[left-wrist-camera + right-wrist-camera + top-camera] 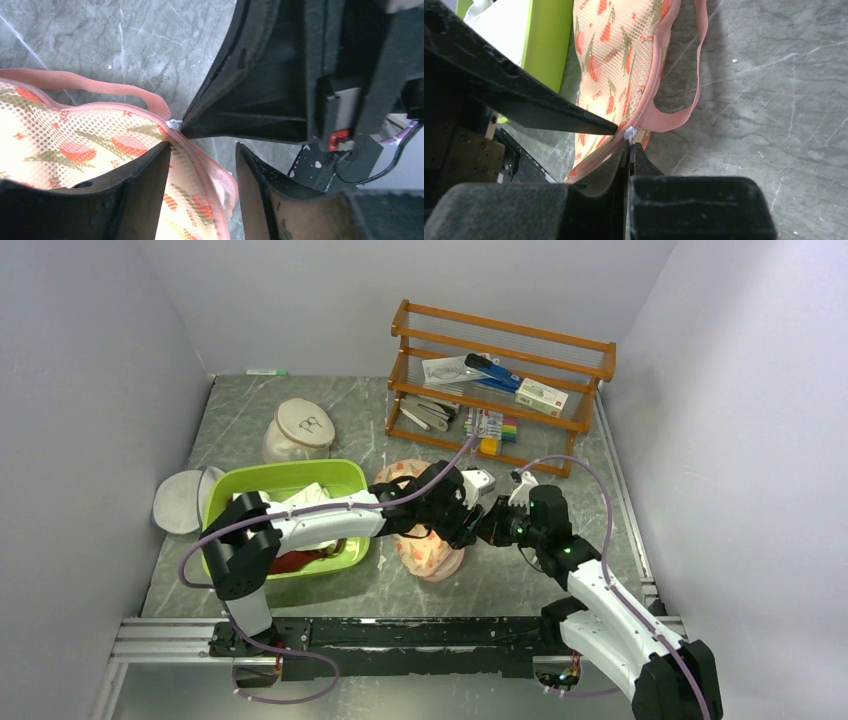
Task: Unzip the laundry bag and remove the bra
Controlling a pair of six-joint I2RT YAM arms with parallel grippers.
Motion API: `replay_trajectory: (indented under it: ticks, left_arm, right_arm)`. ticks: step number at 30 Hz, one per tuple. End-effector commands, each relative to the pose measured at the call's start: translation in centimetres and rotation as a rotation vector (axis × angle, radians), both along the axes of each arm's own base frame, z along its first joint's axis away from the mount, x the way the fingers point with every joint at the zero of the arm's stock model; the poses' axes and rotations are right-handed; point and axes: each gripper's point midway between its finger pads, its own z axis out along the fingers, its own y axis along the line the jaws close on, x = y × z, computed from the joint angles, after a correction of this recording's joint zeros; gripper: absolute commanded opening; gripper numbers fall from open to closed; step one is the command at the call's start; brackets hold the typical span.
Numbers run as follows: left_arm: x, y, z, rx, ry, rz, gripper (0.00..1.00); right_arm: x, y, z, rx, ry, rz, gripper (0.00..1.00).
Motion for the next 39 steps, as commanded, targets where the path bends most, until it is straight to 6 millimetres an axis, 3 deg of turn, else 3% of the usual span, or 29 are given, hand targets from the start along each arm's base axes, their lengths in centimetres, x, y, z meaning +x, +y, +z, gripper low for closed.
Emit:
replay_trajectory:
  ticks: [1,12,23,33,39]
  left_arm:
    - [0.7,-0.8,0.2,-0.001,-0.026,0.014,0.56]
    - [1.0,0.7,0.5,0.06,-0.063,0.017,0.07]
    - [-1.2,1.5,3.5,-0.024,-0.102,-0.041,0.07]
    - [-2.1,3.2,2.1,0.0,-0.077,-0.009,0.07]
    - [-2.9,4.4,-0.6,0.036,-0.029,0.011,0.07]
  right_arm:
    - [-1.0,0.5,0.2,0.03,0.012,0.036,0.0]
    - [0.7,0.3,-0.9,0.021,0.007,-0.02,0.0]
    - [5.5,-1.0,-2.3,-0.031,0.007,-0.208,0.0]
    - [9.3,-3.0,-3.4,-0.042,-0.013,-0.302,0.0]
    - [9.3,-3.6,-2.8,-0.026,-0.026,-0.289,0.0]
